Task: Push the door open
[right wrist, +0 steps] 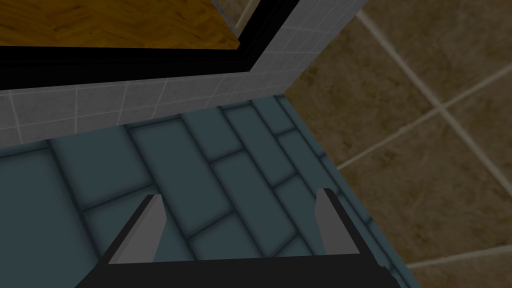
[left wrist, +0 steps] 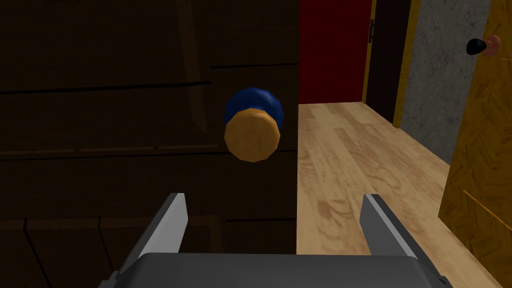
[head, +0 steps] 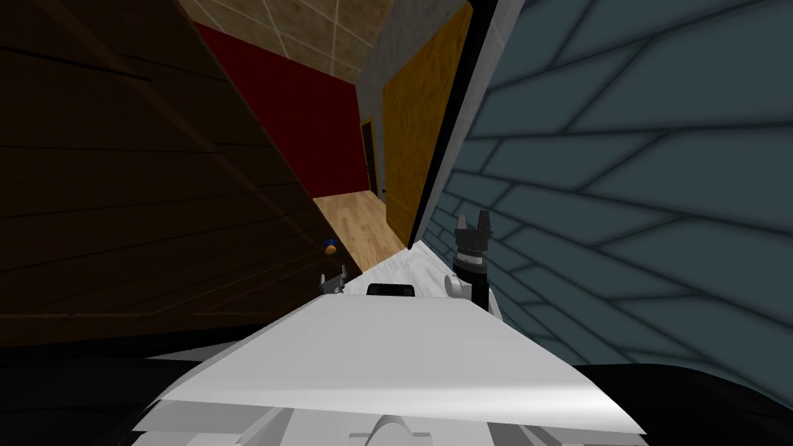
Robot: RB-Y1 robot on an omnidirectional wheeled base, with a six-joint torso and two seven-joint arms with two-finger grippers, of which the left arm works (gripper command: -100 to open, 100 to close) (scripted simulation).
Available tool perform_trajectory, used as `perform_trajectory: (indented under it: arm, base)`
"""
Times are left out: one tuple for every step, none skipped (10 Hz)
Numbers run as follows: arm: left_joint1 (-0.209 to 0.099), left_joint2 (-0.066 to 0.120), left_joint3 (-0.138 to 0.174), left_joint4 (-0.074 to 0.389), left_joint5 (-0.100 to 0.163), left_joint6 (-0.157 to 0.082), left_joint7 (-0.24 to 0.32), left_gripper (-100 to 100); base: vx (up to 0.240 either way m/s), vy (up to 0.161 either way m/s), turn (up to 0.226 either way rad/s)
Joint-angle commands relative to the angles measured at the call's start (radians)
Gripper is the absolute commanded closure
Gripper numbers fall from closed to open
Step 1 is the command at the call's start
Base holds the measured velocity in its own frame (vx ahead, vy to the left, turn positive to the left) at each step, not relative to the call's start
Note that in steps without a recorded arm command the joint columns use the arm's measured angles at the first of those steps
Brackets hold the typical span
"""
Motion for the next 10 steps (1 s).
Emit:
perform_trajectory:
  arm:
    - [0.0,0.003,-0.016,0.03,0.029,-0.025,0.027,-100]
    - [0.0,0.006,-0.026,0.048,0.049,-0.039,0.043,-100]
    - [0.0,0.009,-0.033,0.062,0.065,-0.05,0.057,-100]
    - [0.002,0.01,-0.029,0.057,0.053,-0.045,0.055,-100]
    - [-0.023,0.007,0.011,0.078,0.03,-0.032,0.065,-100]
    - [-0.038,0.003,0.035,0.089,0.016,-0.023,0.068,-100]
    - [-0.055,-0.002,0.063,0.102,0.0,-0.013,0.072,-100]
    - [-0.074,-0.008,0.095,0.116,-0.018,-0.001,0.076,-100]
    - [-0.096,-0.017,0.122,0.133,-0.039,0.013,0.081,-100]
    - [-0.096,-0.017,0.135,0.133,-0.039,0.013,0.081,-100]
  base:
    - [0.064,0.089,-0.099]
    - [0.076,0.078,-0.117]
    - [0.072,0.089,-0.129]
    - [0.027,0.044,-0.027]
    - [-0.01,0.022,-0.102]
    - [-0.026,0.035,-0.137]
    - [-0.041,0.042,-0.088]
    - [-0.042,0.05,-0.076]
    - [-0.042,0.047,-0.101]
    - [-0.031,0.031,-0.056]
